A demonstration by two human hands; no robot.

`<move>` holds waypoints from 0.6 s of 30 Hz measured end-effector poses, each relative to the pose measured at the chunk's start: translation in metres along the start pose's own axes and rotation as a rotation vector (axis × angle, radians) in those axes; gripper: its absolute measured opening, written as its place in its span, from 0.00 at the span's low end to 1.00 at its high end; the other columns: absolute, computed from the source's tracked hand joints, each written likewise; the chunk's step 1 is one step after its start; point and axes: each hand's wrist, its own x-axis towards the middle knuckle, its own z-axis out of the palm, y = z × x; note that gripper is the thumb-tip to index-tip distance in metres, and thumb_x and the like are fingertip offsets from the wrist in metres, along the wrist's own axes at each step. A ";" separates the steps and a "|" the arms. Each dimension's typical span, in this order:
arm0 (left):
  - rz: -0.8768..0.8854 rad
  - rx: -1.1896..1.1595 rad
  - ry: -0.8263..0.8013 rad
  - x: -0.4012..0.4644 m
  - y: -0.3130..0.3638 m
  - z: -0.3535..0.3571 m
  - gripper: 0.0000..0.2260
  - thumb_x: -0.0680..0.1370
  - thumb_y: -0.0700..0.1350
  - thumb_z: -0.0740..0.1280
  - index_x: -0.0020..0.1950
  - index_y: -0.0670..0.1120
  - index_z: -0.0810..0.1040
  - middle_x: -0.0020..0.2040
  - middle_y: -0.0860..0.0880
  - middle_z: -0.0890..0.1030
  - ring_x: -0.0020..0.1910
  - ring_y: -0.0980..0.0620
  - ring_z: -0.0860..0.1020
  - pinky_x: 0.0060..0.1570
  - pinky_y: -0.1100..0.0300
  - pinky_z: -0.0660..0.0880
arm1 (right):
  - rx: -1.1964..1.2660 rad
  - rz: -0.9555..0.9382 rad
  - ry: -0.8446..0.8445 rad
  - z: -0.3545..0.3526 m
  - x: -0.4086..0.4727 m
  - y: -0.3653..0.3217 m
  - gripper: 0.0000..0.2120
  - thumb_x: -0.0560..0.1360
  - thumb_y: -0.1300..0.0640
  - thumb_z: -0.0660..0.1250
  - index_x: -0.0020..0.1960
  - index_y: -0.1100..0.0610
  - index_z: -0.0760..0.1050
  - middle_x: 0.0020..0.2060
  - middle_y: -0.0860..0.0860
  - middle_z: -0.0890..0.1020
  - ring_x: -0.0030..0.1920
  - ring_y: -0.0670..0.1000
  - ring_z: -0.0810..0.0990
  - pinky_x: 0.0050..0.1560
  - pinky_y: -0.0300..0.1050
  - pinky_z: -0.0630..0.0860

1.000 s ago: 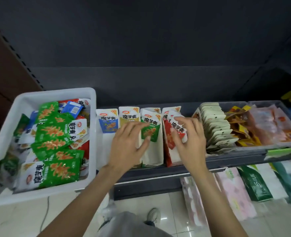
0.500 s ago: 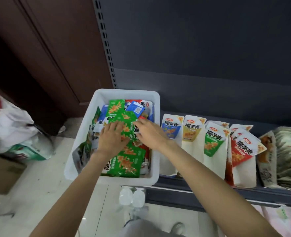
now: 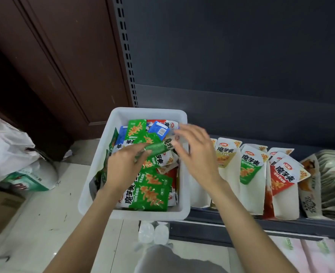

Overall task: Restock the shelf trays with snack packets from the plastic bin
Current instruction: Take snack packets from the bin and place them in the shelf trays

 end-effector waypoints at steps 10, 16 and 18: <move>0.557 -0.050 0.293 -0.006 0.102 0.019 0.08 0.74 0.40 0.71 0.51 0.49 0.85 0.48 0.54 0.84 0.46 0.51 0.77 0.43 0.57 0.75 | 0.933 0.859 -0.178 -0.136 -0.055 0.008 0.26 0.69 0.58 0.70 0.66 0.50 0.68 0.47 0.52 0.84 0.42 0.56 0.85 0.30 0.41 0.78; 0.469 -0.092 -0.254 -0.018 0.157 0.082 0.29 0.70 0.50 0.71 0.70 0.53 0.69 0.67 0.54 0.72 0.65 0.52 0.68 0.63 0.51 0.68 | 0.426 0.750 0.306 -0.168 -0.100 0.057 0.24 0.75 0.68 0.67 0.62 0.45 0.69 0.52 0.44 0.81 0.40 0.47 0.83 0.37 0.44 0.81; 0.310 -0.122 -0.406 -0.022 0.169 0.100 0.31 0.73 0.55 0.69 0.74 0.52 0.62 0.71 0.53 0.67 0.69 0.52 0.64 0.66 0.49 0.67 | 0.059 0.672 0.296 -0.182 -0.111 0.072 0.19 0.76 0.64 0.66 0.61 0.45 0.71 0.44 0.40 0.81 0.36 0.49 0.83 0.36 0.41 0.78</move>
